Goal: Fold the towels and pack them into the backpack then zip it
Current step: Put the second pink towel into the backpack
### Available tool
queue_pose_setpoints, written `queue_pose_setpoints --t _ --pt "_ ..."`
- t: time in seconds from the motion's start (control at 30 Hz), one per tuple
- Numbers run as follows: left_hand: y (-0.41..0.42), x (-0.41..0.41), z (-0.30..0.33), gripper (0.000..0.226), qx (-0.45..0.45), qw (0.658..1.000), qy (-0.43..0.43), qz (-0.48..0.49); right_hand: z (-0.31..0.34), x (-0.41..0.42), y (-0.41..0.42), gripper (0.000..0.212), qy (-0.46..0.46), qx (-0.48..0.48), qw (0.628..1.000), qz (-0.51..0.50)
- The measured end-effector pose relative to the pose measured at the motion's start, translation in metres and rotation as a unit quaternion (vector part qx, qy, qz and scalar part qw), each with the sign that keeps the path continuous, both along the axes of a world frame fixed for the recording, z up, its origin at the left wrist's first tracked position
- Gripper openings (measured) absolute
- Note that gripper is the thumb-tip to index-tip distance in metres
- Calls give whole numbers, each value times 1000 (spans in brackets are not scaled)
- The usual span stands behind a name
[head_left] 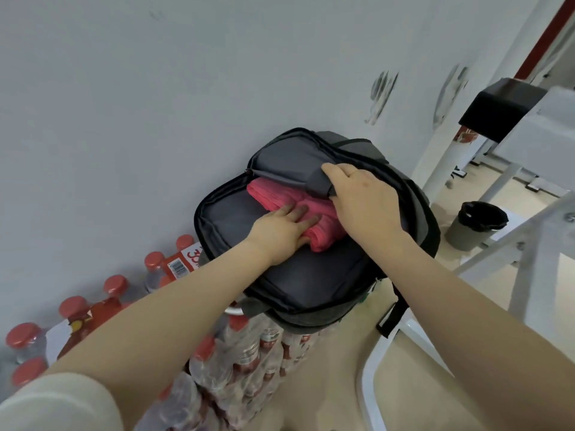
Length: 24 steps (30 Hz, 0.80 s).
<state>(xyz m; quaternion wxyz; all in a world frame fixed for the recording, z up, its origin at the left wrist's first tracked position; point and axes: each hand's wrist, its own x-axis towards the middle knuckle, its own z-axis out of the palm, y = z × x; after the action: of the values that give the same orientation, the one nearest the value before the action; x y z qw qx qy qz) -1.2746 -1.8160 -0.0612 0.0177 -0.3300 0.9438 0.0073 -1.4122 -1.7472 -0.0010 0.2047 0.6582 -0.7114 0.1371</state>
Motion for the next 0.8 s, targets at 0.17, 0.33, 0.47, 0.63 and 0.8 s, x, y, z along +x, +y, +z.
queue_pose_setpoints --t 0.17,0.33,0.47,0.63,0.8 --pt "-10 -17 4 53 30 999 -2 45 -9 0 -3 51 19 -33 999 18" --pt "6 25 7 58 -22 997 50 53 -26 14 -1 54 2 15 1000 20" --pt "22 85 10 62 -15 987 115 113 -49 27 6 56 -28 74 996 36" --pt "47 112 18 40 -28 962 195 191 -52 42 9 56 6 90 996 25" --pt "64 135 19 28 7 915 268 302 -31 78 9 29 -87 56 969 226"
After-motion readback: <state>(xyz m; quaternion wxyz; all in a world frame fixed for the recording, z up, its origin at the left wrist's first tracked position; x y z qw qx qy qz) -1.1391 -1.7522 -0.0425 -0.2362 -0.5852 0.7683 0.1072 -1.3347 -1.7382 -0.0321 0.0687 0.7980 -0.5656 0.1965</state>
